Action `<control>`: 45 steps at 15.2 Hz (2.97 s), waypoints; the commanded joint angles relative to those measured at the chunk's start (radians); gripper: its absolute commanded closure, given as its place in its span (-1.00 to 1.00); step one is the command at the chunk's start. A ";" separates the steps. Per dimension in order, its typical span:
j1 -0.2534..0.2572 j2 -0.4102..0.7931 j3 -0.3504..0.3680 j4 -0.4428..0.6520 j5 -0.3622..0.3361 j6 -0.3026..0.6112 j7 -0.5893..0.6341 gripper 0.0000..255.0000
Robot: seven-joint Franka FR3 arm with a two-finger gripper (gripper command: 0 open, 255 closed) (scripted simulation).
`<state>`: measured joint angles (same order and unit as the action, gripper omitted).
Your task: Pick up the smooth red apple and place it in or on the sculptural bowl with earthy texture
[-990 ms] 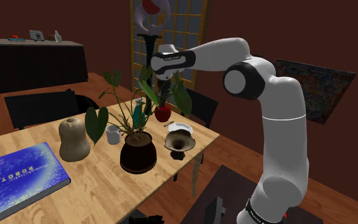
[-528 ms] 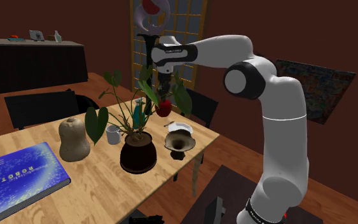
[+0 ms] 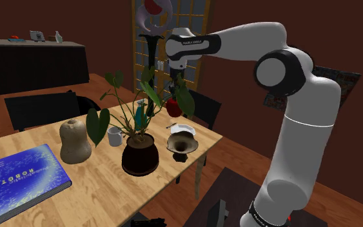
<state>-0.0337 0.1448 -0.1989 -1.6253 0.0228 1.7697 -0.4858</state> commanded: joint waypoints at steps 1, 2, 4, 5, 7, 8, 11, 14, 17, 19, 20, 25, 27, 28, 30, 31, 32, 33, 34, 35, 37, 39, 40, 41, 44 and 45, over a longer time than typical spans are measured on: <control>0.000 -0.086 -0.004 -0.090 -0.016 0.006 -0.003 1.00; 0.001 -0.125 -0.005 -0.125 -0.025 0.003 -0.002 1.00; 0.001 -0.202 -0.005 -0.190 -0.040 -0.008 0.001 1.00; 0.000 -0.240 -0.005 -0.221 -0.048 -0.015 0.002 1.00; -0.003 -0.315 -0.004 -0.277 -0.063 -0.032 0.005 1.00; -0.003 -0.317 -0.003 -0.278 -0.063 -0.033 0.005 1.00; -0.004 -0.318 -0.004 -0.320 -0.064 0.008 0.005 1.00; -0.004 -0.318 -0.005 -0.359 -0.065 0.048 0.006 1.00; -0.005 -0.315 -0.006 -0.397 -0.065 0.088 0.006 1.00; -0.005 -0.312 -0.006 -0.421 -0.065 0.115 0.006 1.00; -0.005 -0.310 -0.007 -0.433 -0.064 0.128 0.006 1.00; -0.006 -0.298 -0.009 -0.488 -0.063 0.195 0.005 1.00; -0.006 -0.292 -0.010 -0.508 -0.062 0.222 0.004 1.00; -0.006 -0.288 -0.010 -0.518 -0.062 0.236 0.003 1.00; -0.006 -0.281 -0.011 -0.538 -0.061 0.263 0.003 1.00; -0.006 -0.277 -0.012 -0.547 -0.060 0.276 0.002 1.00; -0.007 -0.272 -0.012 -0.556 -0.059 0.290 0.001 1.00; -0.007 -0.267 -0.013 -0.565 -0.059 0.303 0.001 1.00; -0.007 -0.261 -0.013 -0.576 -0.058 0.320 0.000 1.00; -0.007 -0.262 -0.013 -0.576 -0.058 0.320 0.000 1.00; -0.007 -0.261 -0.013 -0.576 -0.058 0.320 0.000 1.00; -0.007 -0.261 -0.013 -0.576 -0.058 0.320 0.000 1.00; -0.007 -0.261 -0.013 -0.576 -0.058 0.320 0.000 1.00; -0.007 -0.261 -0.013 -0.576 -0.058 0.320 0.000 1.00; -0.007 -0.261 -0.013 -0.576 -0.058 0.320 0.000 -1.00; -0.007 -0.261 -0.013 -0.576 -0.058 0.320 0.000 -1.00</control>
<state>-0.0404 -0.1167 -0.2122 -2.2011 -0.0347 2.0893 -0.4858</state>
